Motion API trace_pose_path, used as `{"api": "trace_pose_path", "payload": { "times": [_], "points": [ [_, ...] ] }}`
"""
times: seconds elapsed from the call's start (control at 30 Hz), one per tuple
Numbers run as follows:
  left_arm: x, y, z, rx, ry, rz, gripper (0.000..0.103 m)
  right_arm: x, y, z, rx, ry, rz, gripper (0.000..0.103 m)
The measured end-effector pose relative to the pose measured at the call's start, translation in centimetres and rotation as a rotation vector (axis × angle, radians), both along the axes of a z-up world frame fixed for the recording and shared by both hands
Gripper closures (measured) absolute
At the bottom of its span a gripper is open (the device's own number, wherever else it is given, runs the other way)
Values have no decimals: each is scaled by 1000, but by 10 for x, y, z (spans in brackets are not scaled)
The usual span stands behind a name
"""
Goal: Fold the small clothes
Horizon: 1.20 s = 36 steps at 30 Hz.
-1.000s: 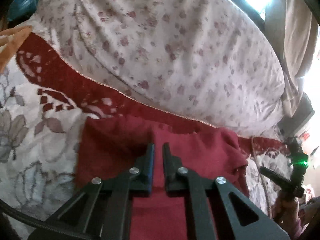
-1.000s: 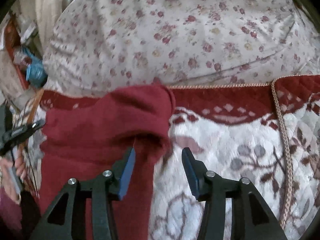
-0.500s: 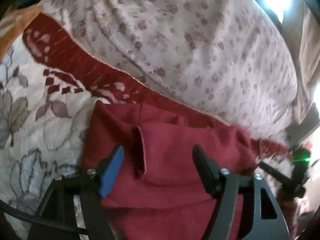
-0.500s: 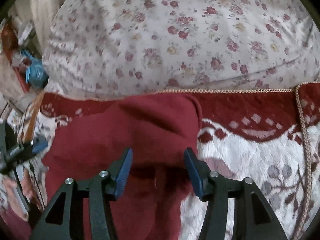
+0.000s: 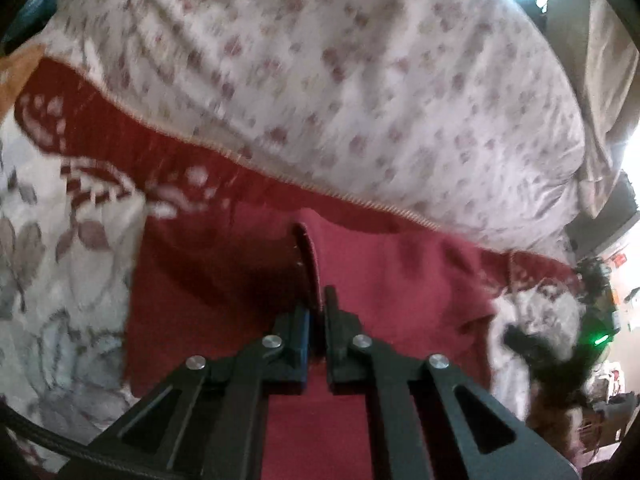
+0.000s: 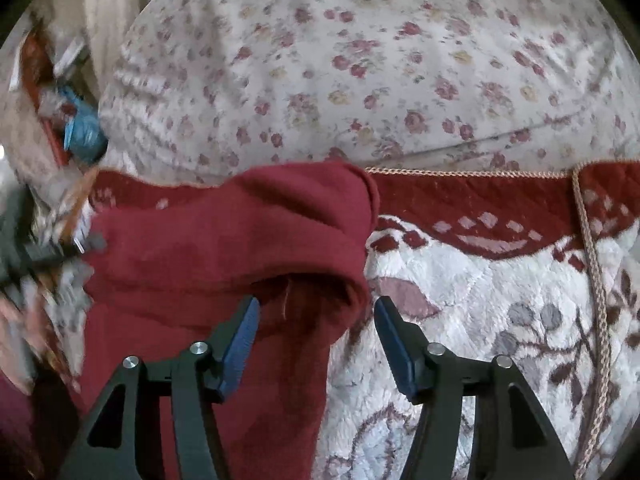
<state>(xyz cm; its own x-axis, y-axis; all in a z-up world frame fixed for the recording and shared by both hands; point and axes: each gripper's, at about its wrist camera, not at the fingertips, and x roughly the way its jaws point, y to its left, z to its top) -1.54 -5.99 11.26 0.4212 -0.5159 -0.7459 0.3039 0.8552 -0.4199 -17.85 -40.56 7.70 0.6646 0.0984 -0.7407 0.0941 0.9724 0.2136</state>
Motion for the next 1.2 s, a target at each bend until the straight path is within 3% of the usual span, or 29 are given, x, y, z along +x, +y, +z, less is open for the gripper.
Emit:
{"api": "trace_pose_path", "payload": {
  "times": [0.07, 0.13, 0.17, 0.2, 0.23, 0.3, 0.4, 0.5, 0.6, 0.63, 0.7, 0.73, 0.8, 0.83, 0.87, 0.9, 0.97, 1.07, 1.13, 1.2],
  "points": [
    [4, -6, 27, -21, -23, -15, 98, 7, 8, -7, -83, -2, -1, 39],
    [8, -16, 57, -17, -55, -29, 98, 19, 15, -12, -177, -7, 0, 60],
    [12, -20, 68, -17, -68, -29, 98, 26, 17, -13, -218, -8, -7, 85],
    [15, -22, 79, -21, -81, -26, 98, 31, 13, -10, -225, -20, -31, 93],
    [18, -24, 90, -27, -90, -20, 98, 33, 5, -5, -194, -36, -54, 94],
    [21, -22, 98, -36, -100, -3, 98, 28, -20, 12, -80, -87, -135, 101],
    [18, -12, 86, -19, -103, 9, 98, 5, -39, 33, -57, -145, -184, 102],
    [16, 7, 40, -5, -6, 34, 98, -9, -27, 27, -57, -81, -52, 102],
    [9, 23, 3, -4, 60, 55, 98, -16, -15, 20, -84, -40, 6, 100],
    [7, 27, -4, -12, 76, 64, 98, -14, -11, 19, -91, -43, 22, 95],
    [6, 31, -5, -33, 91, 66, 98, -5, -2, 15, -118, -49, 45, 39],
    [5, 30, -2, -32, 82, 61, 98, 1, 6, 11, -133, -53, 56, 34],
    [4, 26, 11, -27, 53, 47, 98, 17, 20, 3, -177, -43, 85, 40],
    [4, 23, 19, -30, 39, 40, 98, 29, 26, -2, -221, -34, 73, 50],
    [5, 20, 26, -34, 30, 34, 98, 38, 27, -6, -236, -26, 61, 83],
    [6, 17, 33, -39, 23, 29, 98, 48, 24, -9, -230, -16, 50, 96],
    [8, 13, 45, -63, 11, 18, 98, 54, 7, -5, -167, -24, -11, 96],
    [5, 16, 50, -91, -5, 18, 98, 26, -26, 24, 24, -122, -72, 96],
    [5, 16, 33, -44, 10, 20, 98, 5, -29, 30, 36, -139, -65, 97],
    [7, 18, 5, 24, 65, 40, 98, -9, -18, 22, -4, -97, 2, 97]
  ]
}}
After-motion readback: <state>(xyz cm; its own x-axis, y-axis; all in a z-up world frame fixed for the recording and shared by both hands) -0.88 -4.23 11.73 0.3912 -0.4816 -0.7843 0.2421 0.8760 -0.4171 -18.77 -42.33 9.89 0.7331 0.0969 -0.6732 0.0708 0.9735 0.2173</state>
